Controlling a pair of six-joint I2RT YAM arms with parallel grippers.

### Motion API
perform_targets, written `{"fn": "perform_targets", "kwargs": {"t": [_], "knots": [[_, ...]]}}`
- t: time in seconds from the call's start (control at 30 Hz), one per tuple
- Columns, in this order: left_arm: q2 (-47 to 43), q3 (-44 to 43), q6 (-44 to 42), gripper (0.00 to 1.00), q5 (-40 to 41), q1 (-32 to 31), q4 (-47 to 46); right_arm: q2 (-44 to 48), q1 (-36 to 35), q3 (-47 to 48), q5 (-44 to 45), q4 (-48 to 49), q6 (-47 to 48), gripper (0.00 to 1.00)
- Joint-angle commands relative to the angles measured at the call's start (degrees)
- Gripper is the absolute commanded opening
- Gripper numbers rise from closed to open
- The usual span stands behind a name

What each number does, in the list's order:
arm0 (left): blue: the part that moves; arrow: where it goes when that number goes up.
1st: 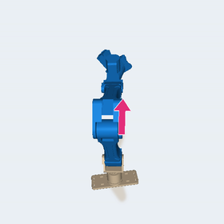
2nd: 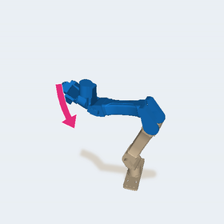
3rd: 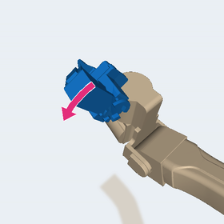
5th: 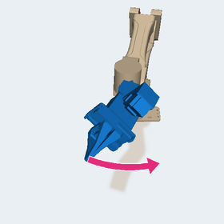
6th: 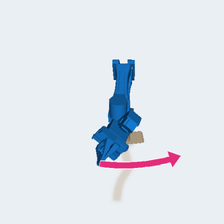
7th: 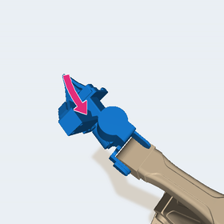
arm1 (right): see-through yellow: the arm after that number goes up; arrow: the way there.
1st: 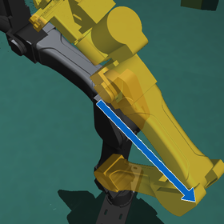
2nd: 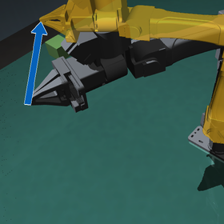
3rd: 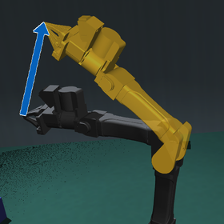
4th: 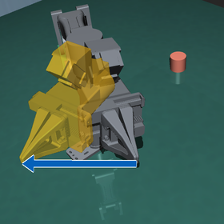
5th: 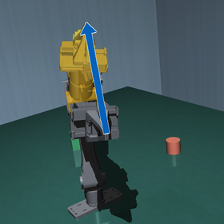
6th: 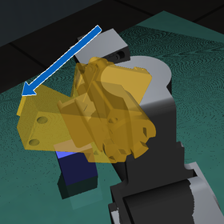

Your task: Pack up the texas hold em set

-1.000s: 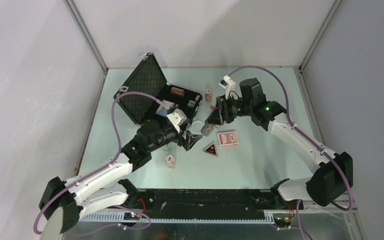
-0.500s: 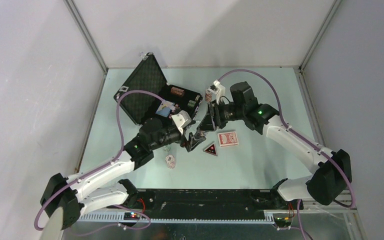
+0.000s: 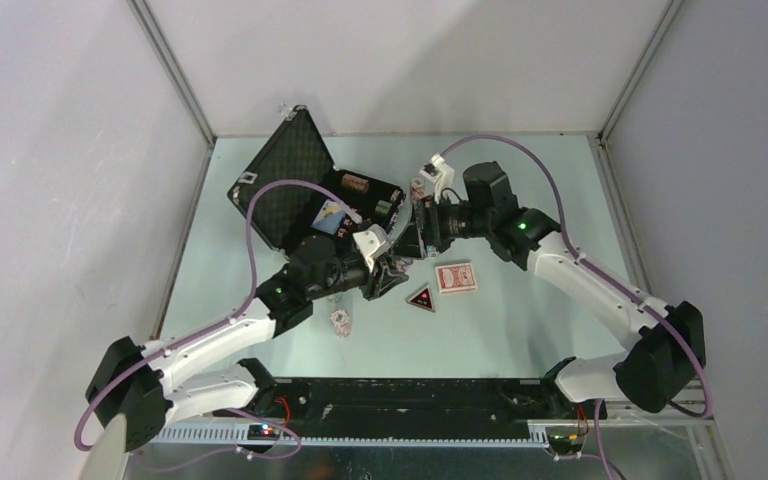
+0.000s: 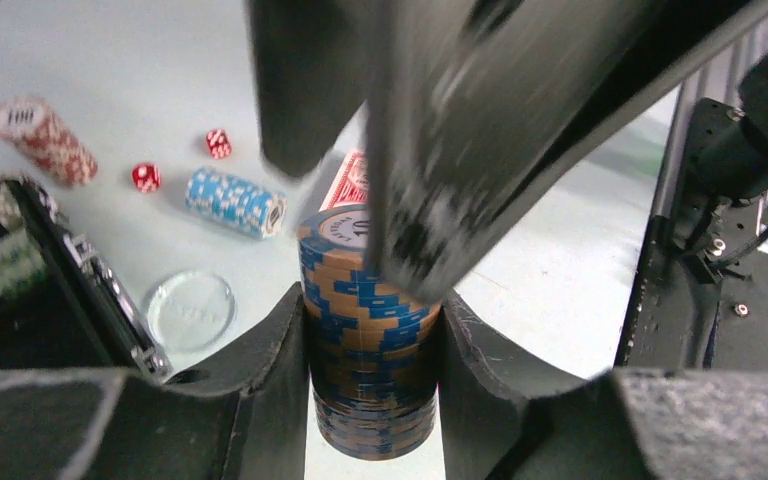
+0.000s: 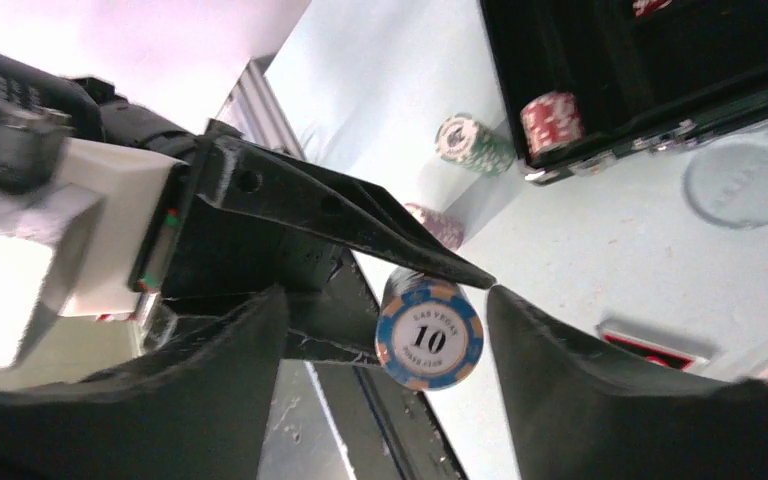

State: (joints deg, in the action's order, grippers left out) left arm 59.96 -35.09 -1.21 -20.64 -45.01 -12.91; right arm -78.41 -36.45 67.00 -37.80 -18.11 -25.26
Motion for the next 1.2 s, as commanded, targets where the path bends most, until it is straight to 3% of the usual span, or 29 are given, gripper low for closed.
{"fn": "perform_targets", "kwargs": {"t": [0.0, 0.03, 0.1, 0.13, 0.27, 0.4, 0.73, 0.8, 0.83, 0.93, 1.17], "knots": [[0.0, -3.1, 5.2, 0.00, 9.1, 0.1, -1.5, 5.7, 2.8, -1.5, 5.5, 4.1, -2.9, 0.80], [0.0, -3.2, 6.4, 0.00, 12.0, 0.1, -1.2, 7.4, 3.9, -2.9, 8.3, 4.2, -3.9, 0.82], [0.3, -4.0, 13.0, 0.00, 25.0, 0.0, 1.1, 10.2, 5.7, -5.2, 13.2, 4.5, -5.2, 0.83], [0.8, -5.3, 18.6, 0.00, 35.4, 0.0, 2.7, 12.2, 6.4, -6.1, 14.5, 4.6, -5.6, 0.83], [4.1, -12.7, 35.0, 0.00, 61.0, 0.1, 18.2, 18.2, 9.8, -11.6, 19.0, 7.1, -7.3, 0.83], [9.0, -20.6, 50.5, 0.00, 74.3, 0.7, 34.6, 21.5, 11.8, -14.7, 21.5, 7.5, -7.3, 0.82], [16.1, -26.1, 73.2, 0.00, 70.0, 9.4, 45.0, 25.4, 13.3, -16.8, 24.1, 5.3, -5.2, 0.82], [19.3, -29.4, 78.0, 0.00, 70.8, 9.6, 51.4, 26.0, 13.5, -17.5, 24.2, 5.5, -5.1, 0.82], [21.8, -30.5, 84.5, 0.00, 71.7, 9.6, 53.9, 26.4, 13.7, -17.6, 24.2, 5.5, -5.1, 0.82], [26.0, -34.7, 89.3, 0.00, 72.4, 9.6, 59.4, 26.8, 14.2, -18.0, 24.0, 5.5, -5.0, 0.81], [33.3, -39.6, 96.2, 0.00, 71.8, 11.7, 61.7, 27.8, 15.0, -18.1, 23.3, 4.4, -3.9, 0.81]]}}
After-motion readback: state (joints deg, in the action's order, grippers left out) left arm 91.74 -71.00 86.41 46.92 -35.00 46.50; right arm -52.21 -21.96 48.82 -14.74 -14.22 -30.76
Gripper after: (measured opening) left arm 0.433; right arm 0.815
